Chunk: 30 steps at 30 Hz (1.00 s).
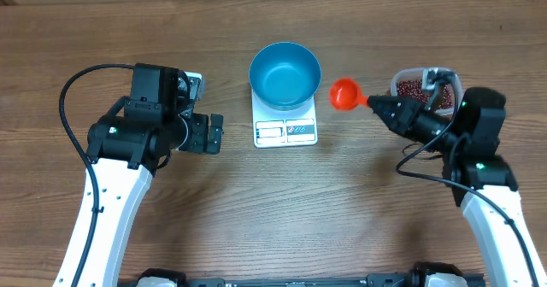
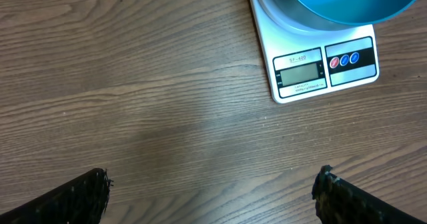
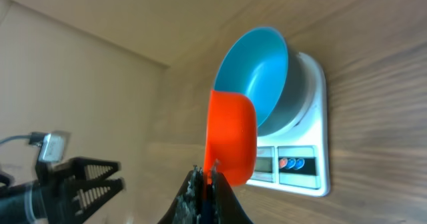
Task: Scoop item into bowl and weigh 150g on scale
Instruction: 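Carry the red scoop with the right gripper over the bean tub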
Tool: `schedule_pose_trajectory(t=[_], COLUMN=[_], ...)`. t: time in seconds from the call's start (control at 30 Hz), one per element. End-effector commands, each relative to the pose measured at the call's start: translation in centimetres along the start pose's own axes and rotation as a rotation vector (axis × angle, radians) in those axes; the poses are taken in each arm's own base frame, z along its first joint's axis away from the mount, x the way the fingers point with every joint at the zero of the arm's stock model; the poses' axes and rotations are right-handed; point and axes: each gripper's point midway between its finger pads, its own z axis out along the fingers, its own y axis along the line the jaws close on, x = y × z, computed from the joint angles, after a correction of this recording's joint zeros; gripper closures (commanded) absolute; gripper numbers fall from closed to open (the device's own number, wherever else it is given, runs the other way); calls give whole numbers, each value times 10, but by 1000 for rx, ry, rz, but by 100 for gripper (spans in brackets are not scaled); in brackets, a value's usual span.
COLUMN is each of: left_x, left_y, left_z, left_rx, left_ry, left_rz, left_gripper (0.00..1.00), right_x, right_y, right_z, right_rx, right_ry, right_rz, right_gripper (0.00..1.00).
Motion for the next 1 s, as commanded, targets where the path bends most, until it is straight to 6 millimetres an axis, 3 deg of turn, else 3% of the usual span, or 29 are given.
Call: schedule_pose_trajectory(t=[0.0, 0.2, 0.4, 0.7, 0.97], left_x=[-2, -2, -2, -2, -2], left_y=[-2, -2, -2, -2, -2], left_z=[-5, -5, -5, -5, -5], left_rx=[13, 13, 13, 13, 13], left_ry=[-17, -17, -17, -17, -17], left_rz=[14, 14, 14, 14, 14], left_gripper=[0, 0, 1, 0, 1], right_x=[-31, -51, -74, -87, -80], right_y=[6, -7, -33, -65, -69], right_z=[-9, -25, -49, -77, -78], right_rx=[93, 285, 529, 788, 808], right_ry=[-81, -131, -215, -272, -221], right_rz=[-143, -200, -247, -307, -343], right_gripper=[96, 96, 96, 96, 96])
